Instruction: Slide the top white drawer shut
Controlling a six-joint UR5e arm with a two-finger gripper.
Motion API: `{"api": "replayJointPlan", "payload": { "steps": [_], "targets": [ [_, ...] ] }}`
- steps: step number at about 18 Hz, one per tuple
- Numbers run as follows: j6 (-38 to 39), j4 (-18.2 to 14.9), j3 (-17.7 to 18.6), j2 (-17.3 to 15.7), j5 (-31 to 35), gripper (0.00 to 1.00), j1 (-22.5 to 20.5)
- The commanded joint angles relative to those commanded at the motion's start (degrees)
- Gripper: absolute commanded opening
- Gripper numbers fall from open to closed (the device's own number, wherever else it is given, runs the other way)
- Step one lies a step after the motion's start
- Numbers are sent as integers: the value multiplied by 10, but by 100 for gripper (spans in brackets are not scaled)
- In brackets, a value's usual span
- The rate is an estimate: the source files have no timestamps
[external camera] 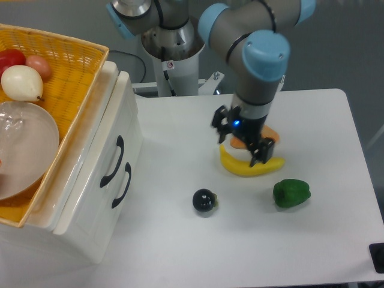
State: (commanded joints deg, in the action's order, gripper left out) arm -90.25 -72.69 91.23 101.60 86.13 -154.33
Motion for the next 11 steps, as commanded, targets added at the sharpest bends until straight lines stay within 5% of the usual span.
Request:
{"api": "replayJointPlan", "payload": {
  "steps": [6, 11],
  "targets": [
    [-138, -13, 3, -9, 7, 100, -62],
    [-176, -13, 4, -14, 3, 100, -60]
  ]
}}
